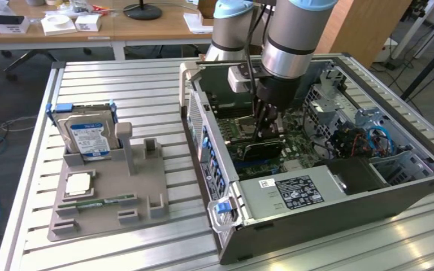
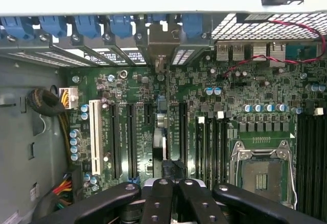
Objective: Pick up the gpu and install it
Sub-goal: 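Press down on the gpu until it lock into place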
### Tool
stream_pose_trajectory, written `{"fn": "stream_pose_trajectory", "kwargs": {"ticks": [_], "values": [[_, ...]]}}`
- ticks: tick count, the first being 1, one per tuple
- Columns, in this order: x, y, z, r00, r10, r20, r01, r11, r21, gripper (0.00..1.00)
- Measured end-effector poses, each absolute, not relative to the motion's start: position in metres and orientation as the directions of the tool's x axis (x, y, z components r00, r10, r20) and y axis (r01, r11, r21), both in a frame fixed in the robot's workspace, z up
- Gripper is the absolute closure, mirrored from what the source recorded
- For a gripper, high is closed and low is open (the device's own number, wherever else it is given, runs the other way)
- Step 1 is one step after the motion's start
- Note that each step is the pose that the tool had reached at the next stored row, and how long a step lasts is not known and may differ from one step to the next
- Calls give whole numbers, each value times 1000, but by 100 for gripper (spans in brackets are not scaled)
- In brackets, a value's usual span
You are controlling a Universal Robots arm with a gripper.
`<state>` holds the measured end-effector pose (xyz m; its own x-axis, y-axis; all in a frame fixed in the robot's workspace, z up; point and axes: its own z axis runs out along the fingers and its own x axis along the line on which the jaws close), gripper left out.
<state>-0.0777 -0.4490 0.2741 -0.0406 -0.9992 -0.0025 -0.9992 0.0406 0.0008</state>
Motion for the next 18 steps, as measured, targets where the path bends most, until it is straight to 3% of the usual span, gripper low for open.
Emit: {"fn": "stream_pose_trajectory", "kwargs": {"ticks": [18], "values": [[-78, -449, 271, -41, -999, -3, -999, 41, 1, 90]]}}
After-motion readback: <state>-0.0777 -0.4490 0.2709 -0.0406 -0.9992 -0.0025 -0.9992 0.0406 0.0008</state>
